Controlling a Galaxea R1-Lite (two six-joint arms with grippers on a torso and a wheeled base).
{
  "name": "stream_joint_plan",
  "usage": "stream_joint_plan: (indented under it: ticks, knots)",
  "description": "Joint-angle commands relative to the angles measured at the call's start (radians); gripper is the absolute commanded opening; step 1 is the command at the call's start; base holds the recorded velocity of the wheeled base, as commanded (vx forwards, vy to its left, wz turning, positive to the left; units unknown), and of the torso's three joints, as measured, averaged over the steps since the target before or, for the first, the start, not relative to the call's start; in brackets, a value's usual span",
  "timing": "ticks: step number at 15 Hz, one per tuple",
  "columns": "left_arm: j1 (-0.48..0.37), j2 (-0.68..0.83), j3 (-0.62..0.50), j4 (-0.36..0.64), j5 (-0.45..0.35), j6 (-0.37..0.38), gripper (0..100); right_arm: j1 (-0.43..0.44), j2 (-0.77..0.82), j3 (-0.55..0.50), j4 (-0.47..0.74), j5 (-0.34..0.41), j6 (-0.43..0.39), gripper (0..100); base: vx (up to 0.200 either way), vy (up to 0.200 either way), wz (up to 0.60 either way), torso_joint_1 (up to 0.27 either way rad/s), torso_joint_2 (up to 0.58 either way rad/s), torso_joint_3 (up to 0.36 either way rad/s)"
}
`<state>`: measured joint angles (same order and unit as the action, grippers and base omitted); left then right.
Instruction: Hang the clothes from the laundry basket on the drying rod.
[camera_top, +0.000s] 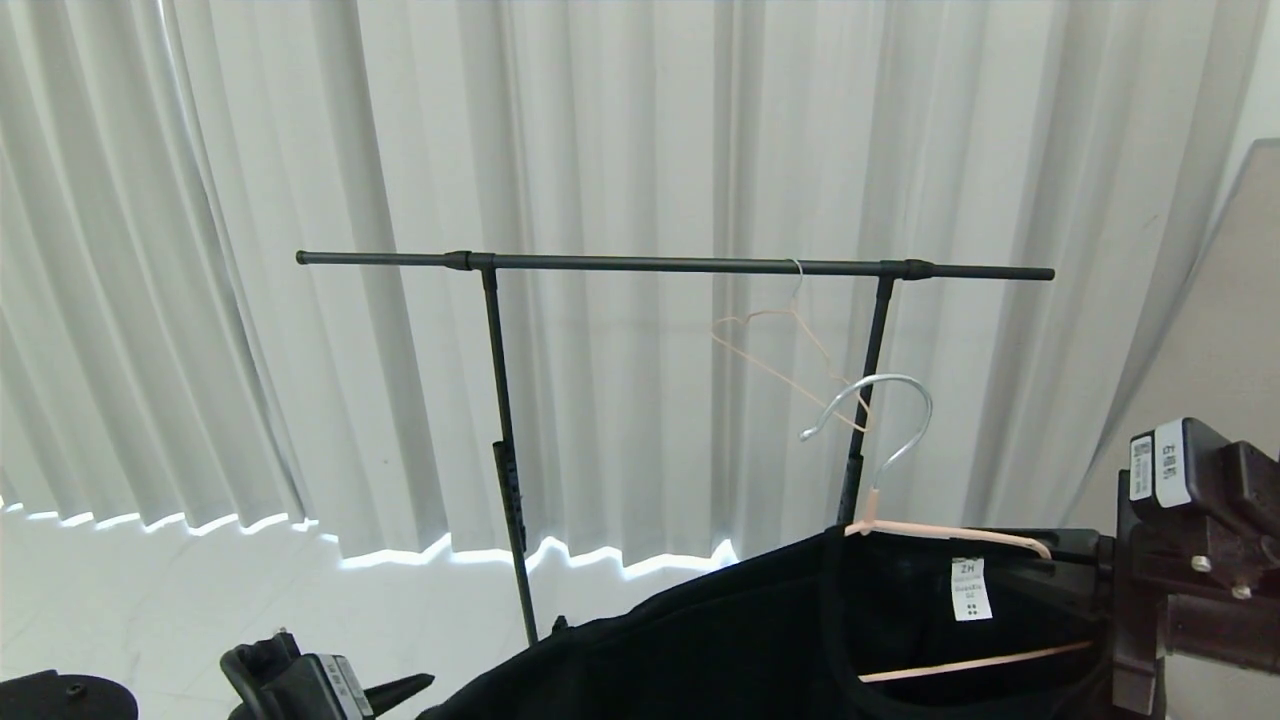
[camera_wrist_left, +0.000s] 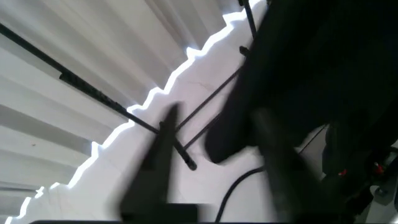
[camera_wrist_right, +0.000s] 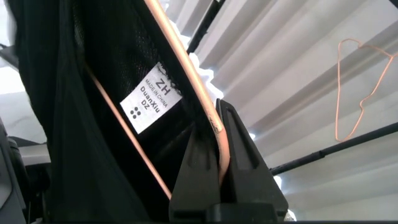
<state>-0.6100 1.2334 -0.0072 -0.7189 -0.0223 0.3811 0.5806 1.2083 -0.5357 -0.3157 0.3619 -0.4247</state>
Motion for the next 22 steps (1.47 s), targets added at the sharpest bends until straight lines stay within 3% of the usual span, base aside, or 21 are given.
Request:
stream_joint_plan:
  ticks: [1,4,7,11,16,17,22]
  knots:
    - [0.001,0.02,0.0,-0.001,0.001,0.001,0,0.001,-0.003,0.002,0.0,0.0,0.0,0,0.0,0.0,0.0,0.0,0.0,0.0]
    - [0.018,0.02,0.003,-0.001,0.01,-0.002,0,-0.001,-0.003,0.003,0.0,-0.001,0.003,0,0.0,0.0,0.0,0.0,0.0,0.0]
    - [0.099,0.015,0.004,-0.001,0.019,-0.004,0,-0.018,-0.003,0.005,0.0,-0.001,0.006,0,0.0,0.0,0.0,0.0,0.0,0.0]
    - [0.282,0.014,0.0,-0.001,0.018,-0.007,0,-0.088,-0.004,0.003,0.0,0.0,0.009,0,0.0,0.0,0.0,0.0,0.0,0.0]
    - [0.288,-0.003,-0.002,-0.002,0.015,-0.005,0,-0.102,-0.003,0.0,0.0,0.0,0.009,0,0.0,0.0,0.0,0.0,0.0,0.0]
    - [0.288,-0.005,0.001,-0.002,0.015,-0.005,100,-0.102,-0.003,0.0,0.0,0.0,0.009,0,0.0,0.0,0.0,0.0,0.0,0.0]
    - [0.289,-0.006,0.006,-0.002,0.013,-0.01,100,-0.104,-0.004,0.002,0.0,0.0,0.017,0,0.0,0.0,0.0,0.0,0.0,0.0]
